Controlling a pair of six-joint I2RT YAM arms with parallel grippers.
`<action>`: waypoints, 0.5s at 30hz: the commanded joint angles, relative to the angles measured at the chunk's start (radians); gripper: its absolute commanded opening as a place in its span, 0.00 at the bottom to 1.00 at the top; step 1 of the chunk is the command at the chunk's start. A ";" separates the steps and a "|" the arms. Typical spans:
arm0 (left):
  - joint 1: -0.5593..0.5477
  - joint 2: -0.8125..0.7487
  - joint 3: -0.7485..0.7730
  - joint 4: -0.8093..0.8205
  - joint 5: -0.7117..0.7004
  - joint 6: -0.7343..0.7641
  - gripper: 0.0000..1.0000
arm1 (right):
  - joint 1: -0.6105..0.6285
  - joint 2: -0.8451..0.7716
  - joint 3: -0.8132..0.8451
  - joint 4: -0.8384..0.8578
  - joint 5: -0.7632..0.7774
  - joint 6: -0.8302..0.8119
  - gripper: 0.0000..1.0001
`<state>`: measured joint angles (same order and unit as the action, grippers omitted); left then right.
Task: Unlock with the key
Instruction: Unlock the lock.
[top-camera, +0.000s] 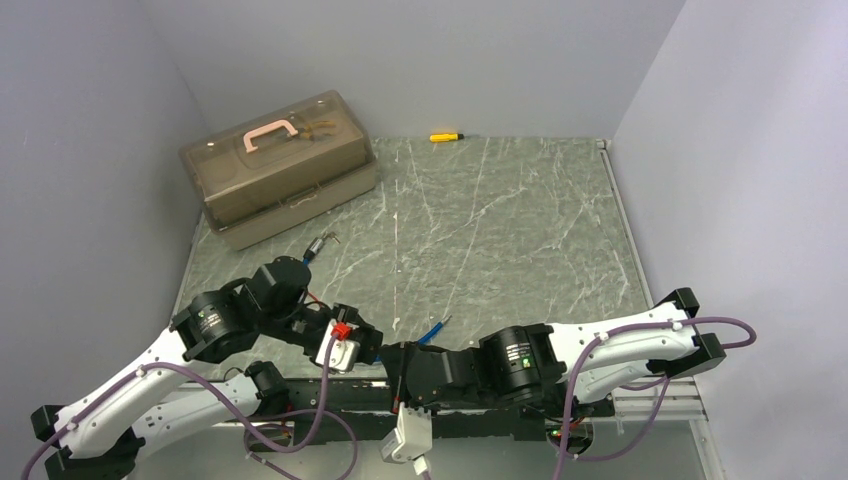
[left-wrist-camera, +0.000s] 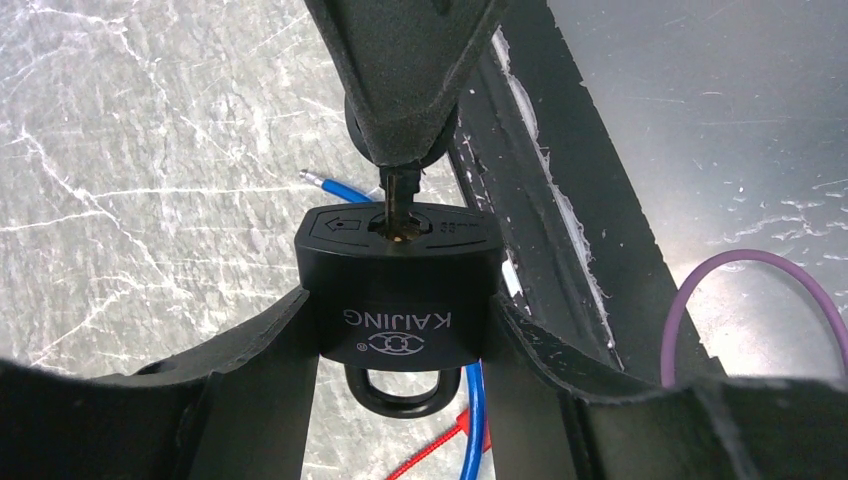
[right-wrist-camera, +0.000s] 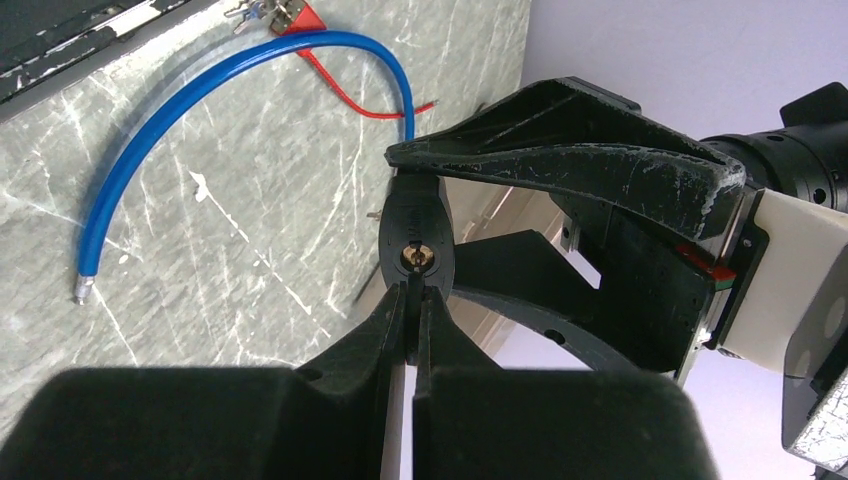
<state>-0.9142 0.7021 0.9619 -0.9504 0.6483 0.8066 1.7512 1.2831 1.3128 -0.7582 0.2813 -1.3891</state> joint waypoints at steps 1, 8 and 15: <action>-0.004 -0.003 0.068 0.239 0.030 -0.041 0.00 | 0.014 0.014 -0.026 0.044 -0.065 0.035 0.00; -0.031 0.028 0.098 0.289 0.018 -0.068 0.00 | -0.009 0.031 -0.069 0.118 -0.113 0.057 0.00; -0.060 0.039 0.114 0.345 -0.046 -0.077 0.00 | -0.069 0.050 -0.107 0.190 -0.182 0.061 0.00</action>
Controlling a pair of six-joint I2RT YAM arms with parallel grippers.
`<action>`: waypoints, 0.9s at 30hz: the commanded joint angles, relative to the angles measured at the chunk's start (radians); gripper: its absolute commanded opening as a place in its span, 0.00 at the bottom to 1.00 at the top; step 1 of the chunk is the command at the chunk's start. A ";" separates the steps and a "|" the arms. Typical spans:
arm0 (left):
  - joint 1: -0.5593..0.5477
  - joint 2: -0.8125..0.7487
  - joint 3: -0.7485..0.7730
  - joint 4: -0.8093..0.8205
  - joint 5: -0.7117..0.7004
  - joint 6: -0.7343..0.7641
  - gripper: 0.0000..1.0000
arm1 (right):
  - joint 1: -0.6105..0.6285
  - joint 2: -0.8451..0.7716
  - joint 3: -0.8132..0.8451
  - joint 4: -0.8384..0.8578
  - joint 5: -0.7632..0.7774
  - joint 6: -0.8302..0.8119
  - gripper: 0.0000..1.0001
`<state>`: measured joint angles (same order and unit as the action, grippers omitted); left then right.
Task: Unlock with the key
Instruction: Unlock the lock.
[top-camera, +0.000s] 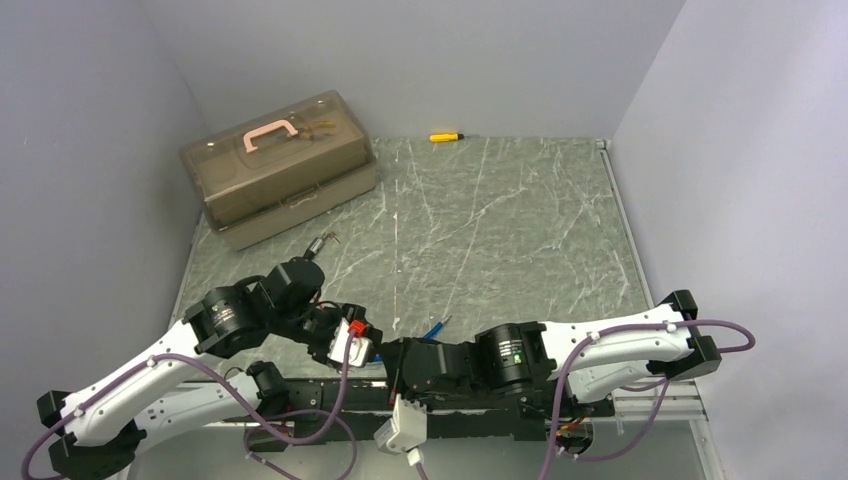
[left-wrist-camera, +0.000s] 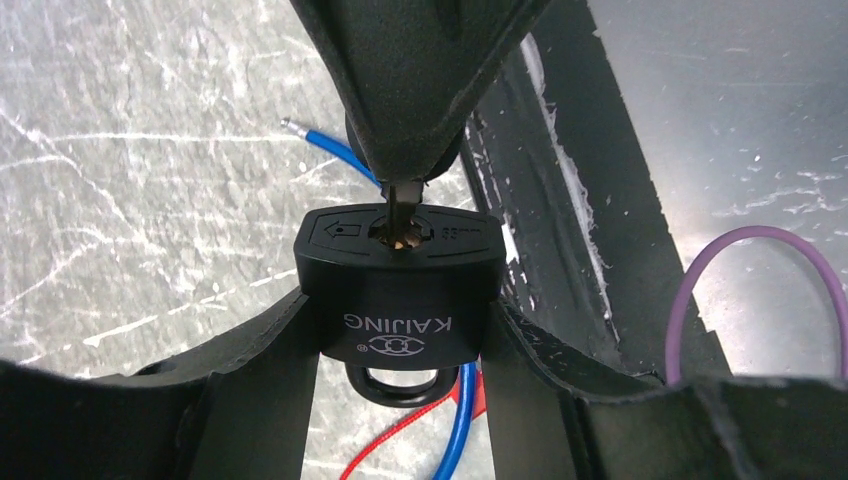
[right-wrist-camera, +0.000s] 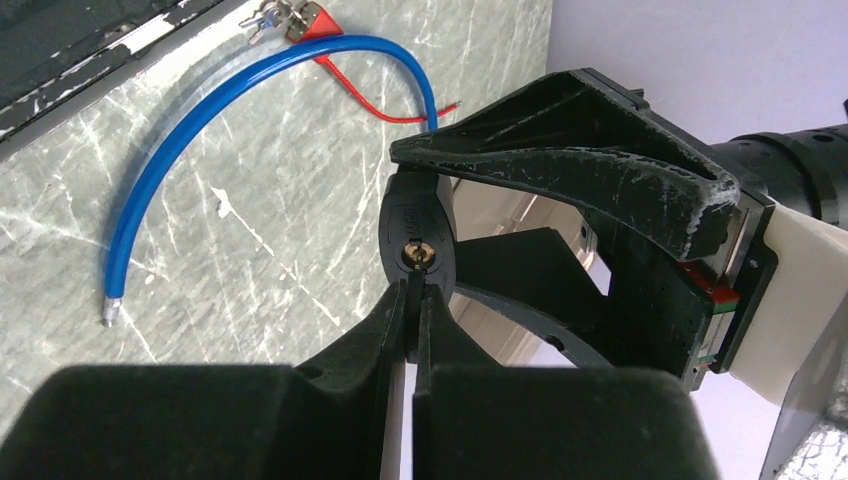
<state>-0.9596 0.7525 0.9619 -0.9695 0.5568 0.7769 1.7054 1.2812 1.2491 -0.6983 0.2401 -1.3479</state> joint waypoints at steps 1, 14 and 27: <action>-0.014 -0.011 0.117 0.377 0.040 -0.061 0.00 | -0.029 0.055 -0.051 0.146 -0.151 0.021 0.00; -0.013 -0.082 0.080 0.484 -0.171 -0.177 0.00 | -0.074 -0.002 -0.062 0.244 -0.106 0.173 0.34; 0.004 -0.154 0.033 0.596 -0.390 -0.274 0.00 | -0.095 -0.135 0.096 0.310 0.047 0.435 1.00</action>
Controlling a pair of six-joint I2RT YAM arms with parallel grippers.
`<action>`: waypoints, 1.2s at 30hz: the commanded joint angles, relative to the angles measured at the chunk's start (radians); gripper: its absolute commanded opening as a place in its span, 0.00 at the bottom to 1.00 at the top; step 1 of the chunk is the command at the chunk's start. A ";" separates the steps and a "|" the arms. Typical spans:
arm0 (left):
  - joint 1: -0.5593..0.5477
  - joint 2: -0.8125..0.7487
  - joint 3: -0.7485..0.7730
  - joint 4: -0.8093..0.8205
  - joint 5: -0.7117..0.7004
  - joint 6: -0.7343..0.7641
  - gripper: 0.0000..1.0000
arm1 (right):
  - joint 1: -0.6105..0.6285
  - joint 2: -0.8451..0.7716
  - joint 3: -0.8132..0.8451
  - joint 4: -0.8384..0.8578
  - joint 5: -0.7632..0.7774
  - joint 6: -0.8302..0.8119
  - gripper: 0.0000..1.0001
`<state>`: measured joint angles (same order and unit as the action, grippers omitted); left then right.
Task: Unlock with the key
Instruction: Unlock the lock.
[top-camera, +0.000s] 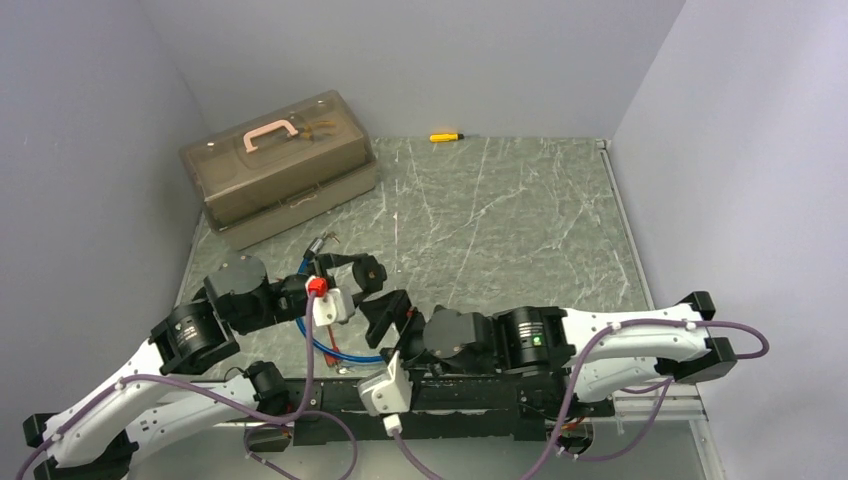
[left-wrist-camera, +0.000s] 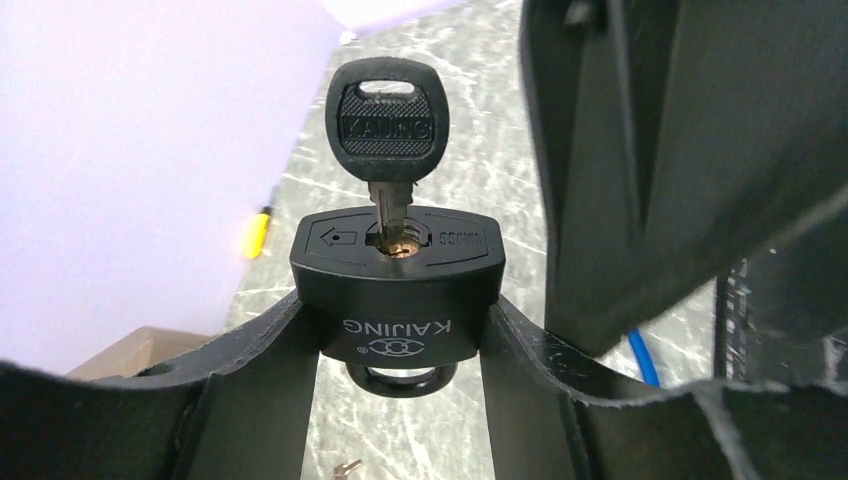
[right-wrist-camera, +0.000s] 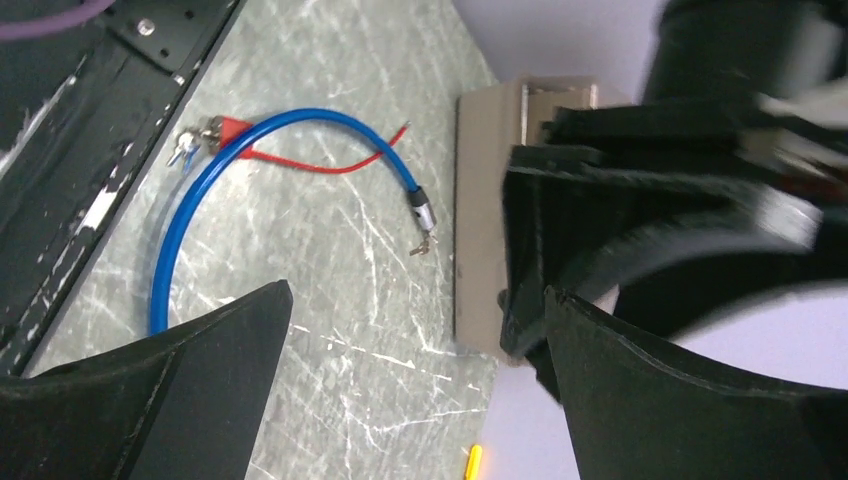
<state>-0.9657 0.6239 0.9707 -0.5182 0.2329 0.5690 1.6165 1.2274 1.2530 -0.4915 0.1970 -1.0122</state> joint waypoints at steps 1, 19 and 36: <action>0.019 -0.026 0.025 0.154 -0.088 -0.080 0.00 | -0.004 -0.091 0.101 0.106 0.099 0.124 1.00; 0.062 0.039 0.178 0.253 -0.140 -0.194 0.00 | -0.163 -0.210 -0.057 0.550 0.346 0.864 1.00; 0.064 0.007 0.127 0.290 -0.098 -0.120 0.00 | -0.314 -0.155 -0.030 0.585 -0.093 1.011 0.95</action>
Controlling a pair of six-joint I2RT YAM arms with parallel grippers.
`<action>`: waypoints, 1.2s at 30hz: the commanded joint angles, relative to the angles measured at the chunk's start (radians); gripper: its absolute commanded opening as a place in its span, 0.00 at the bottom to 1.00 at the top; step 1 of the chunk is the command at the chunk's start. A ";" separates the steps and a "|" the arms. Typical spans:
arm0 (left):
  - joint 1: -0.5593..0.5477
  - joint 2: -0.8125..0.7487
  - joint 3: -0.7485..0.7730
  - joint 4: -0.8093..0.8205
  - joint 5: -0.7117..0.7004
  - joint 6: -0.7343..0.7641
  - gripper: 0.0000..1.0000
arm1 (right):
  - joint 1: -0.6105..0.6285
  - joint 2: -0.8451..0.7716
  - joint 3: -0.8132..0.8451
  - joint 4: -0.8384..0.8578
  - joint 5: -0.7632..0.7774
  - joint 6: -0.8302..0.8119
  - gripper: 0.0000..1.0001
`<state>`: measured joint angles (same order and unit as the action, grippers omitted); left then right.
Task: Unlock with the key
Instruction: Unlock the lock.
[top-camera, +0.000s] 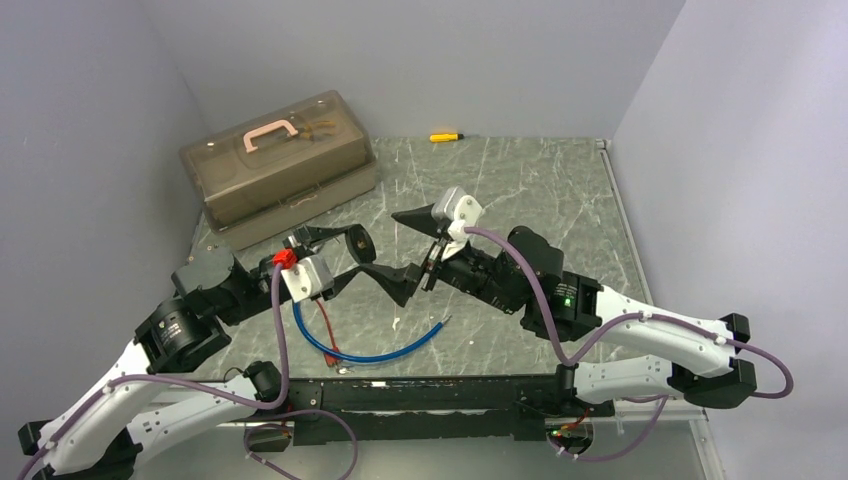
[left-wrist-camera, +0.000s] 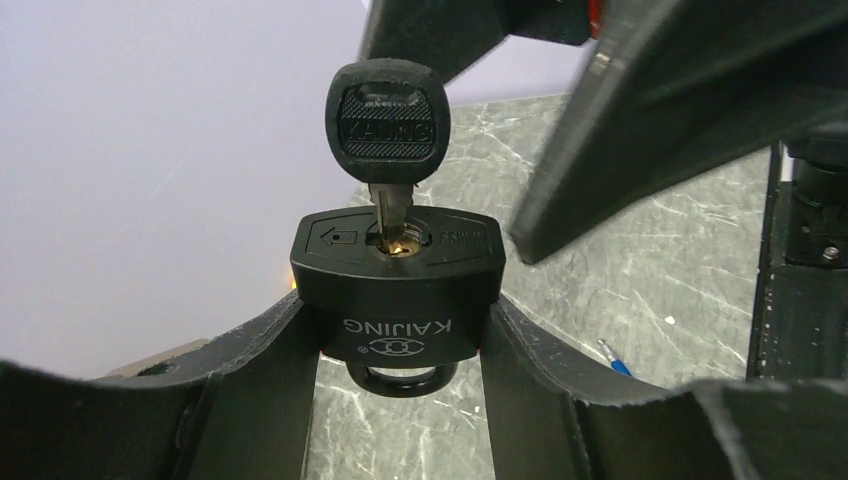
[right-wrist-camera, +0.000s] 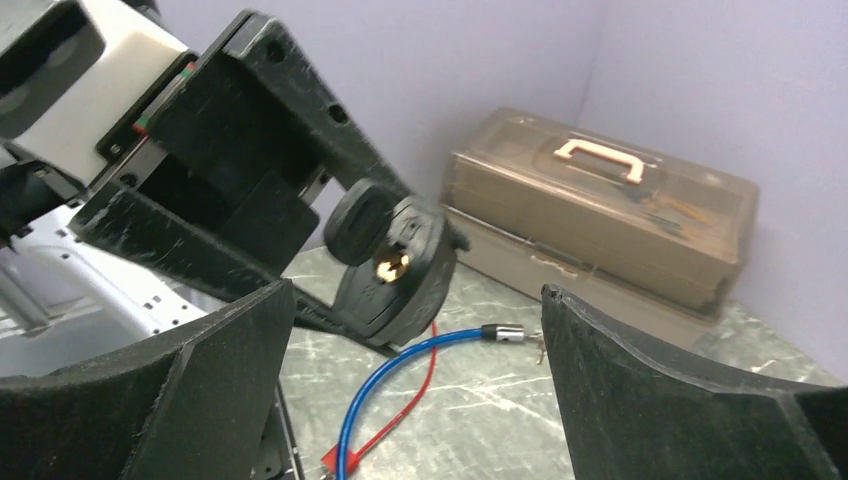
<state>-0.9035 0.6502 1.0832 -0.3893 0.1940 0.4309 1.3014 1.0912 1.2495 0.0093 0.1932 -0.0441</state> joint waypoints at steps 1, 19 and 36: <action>0.002 -0.018 0.012 0.168 -0.073 0.015 0.00 | 0.001 -0.021 -0.037 0.091 -0.091 0.043 0.94; 0.035 -0.047 -0.019 0.128 0.145 0.015 0.00 | -0.003 0.055 -0.104 0.336 0.019 0.053 0.75; 0.037 -0.064 -0.061 0.069 0.252 0.161 0.00 | -0.064 0.062 -0.072 0.344 -0.048 0.181 0.62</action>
<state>-0.8463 0.5903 1.0290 -0.3557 0.2749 0.5663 1.2804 1.1408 1.1118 0.2169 0.0441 0.0959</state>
